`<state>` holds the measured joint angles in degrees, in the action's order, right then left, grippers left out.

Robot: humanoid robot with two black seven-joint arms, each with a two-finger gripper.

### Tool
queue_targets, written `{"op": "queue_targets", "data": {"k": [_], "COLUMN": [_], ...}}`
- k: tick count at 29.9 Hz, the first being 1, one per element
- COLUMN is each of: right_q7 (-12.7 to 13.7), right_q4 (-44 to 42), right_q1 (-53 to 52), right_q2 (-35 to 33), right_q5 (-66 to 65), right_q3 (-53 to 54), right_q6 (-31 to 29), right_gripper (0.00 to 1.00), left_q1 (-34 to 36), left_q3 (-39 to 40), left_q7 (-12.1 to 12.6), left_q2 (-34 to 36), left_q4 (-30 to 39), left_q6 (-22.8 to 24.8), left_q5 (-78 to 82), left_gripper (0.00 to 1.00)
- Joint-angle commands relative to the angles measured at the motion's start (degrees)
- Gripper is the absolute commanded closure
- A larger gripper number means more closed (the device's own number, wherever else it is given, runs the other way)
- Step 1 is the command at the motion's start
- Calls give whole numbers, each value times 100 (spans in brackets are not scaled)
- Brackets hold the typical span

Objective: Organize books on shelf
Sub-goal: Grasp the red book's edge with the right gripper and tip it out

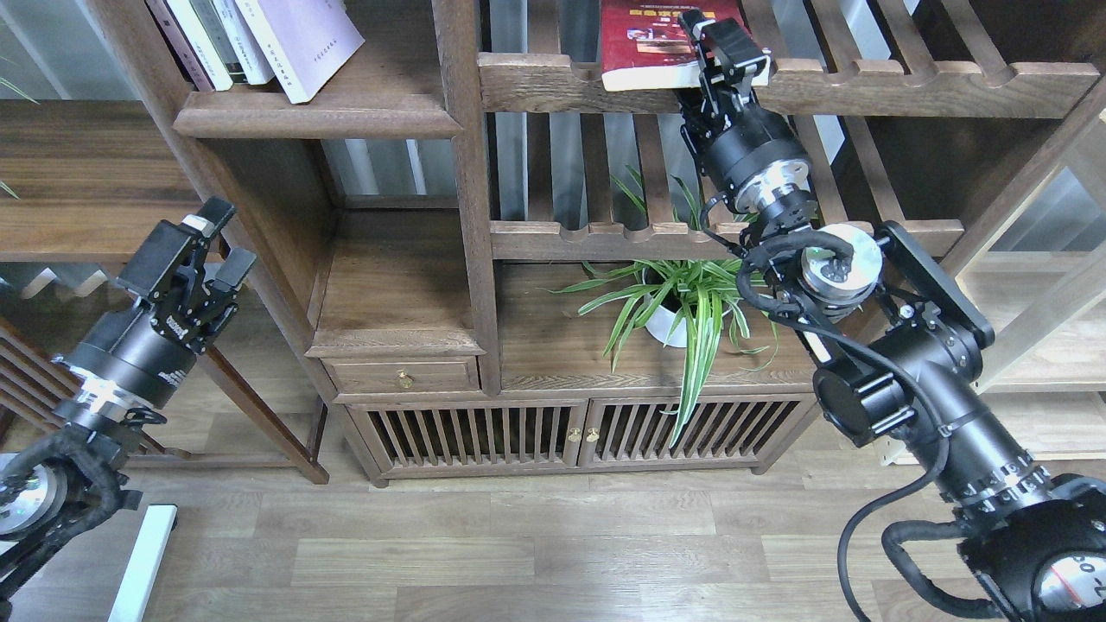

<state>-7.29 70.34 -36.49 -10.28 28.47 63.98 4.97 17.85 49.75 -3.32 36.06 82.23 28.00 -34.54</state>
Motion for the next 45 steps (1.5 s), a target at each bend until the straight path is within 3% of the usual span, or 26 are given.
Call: {"op": "queue_targets", "data": {"k": [1,13,20,36,45], "right_q7": [0,-79,-79,-62,-62], "right_q4": [-46,-73,-187,111,437], "right_q1": [-25,1,98,537,1020], "right_q2": [0,44,52,0,17], "right_q5": [0,-17,-26,-26,-26], "right_q3": [1,18,53,124,97], "right_q6": [12,-137,-883,-1472,-3150], "right_gripper": [33,66,95,96,96], "left_q1": [8,8,34,69,271], "left_q3": [0,0,-9,70,70], "left_q7": [7,16,16,16,16], "left_q2": [-28,-37,-55,-46,-186], "left_q4": [-5,-40,-40,-40,-5], "left_q6": [0,0,0,0,0], "left_q5": [0,0,0,141,246], "left_gripper": [2,2,2,2,2]}}
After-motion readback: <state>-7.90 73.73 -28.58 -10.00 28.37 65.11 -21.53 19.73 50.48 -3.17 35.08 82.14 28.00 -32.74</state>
